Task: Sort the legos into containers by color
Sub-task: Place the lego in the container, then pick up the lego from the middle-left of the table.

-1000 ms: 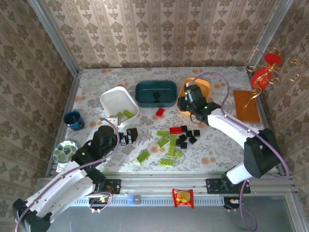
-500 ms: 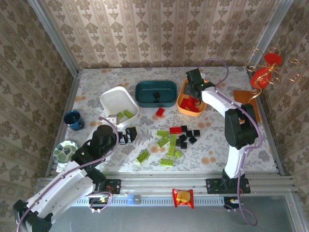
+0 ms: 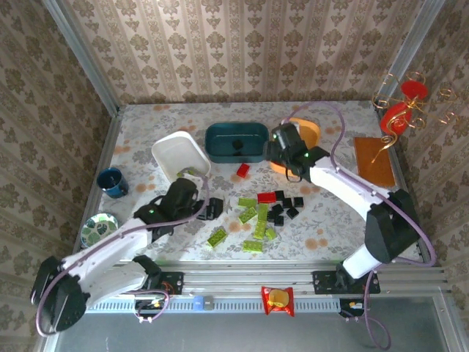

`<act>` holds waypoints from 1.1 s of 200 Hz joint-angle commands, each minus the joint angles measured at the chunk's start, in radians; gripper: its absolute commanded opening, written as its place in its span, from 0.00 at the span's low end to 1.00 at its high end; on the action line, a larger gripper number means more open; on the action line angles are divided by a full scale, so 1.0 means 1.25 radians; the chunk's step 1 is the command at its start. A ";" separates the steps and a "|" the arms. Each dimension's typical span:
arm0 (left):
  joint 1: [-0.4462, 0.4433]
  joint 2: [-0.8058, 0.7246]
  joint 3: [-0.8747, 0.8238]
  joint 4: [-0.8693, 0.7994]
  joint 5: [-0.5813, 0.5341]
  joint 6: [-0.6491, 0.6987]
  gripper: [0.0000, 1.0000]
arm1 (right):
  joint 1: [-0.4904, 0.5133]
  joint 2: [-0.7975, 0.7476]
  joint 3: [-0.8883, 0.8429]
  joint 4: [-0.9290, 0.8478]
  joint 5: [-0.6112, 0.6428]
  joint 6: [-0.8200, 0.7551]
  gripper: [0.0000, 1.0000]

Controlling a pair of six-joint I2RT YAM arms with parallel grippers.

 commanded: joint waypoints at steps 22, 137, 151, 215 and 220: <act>-0.116 0.213 0.130 0.007 0.031 0.111 0.79 | 0.018 -0.109 -0.161 0.025 0.031 0.065 0.71; -0.286 0.508 0.284 -0.081 -0.234 0.233 0.68 | 0.003 -0.274 -0.276 0.009 0.066 0.088 0.73; -0.286 0.519 0.285 -0.076 -0.240 0.236 0.67 | 0.002 -0.280 -0.275 0.007 0.067 0.084 0.73; -0.313 0.548 0.280 -0.035 -0.269 0.264 0.61 | -0.010 -0.307 -0.277 0.007 0.065 0.083 0.73; -0.314 0.550 0.279 -0.032 -0.269 0.265 0.60 | -0.011 -0.307 -0.277 0.007 0.065 0.083 0.74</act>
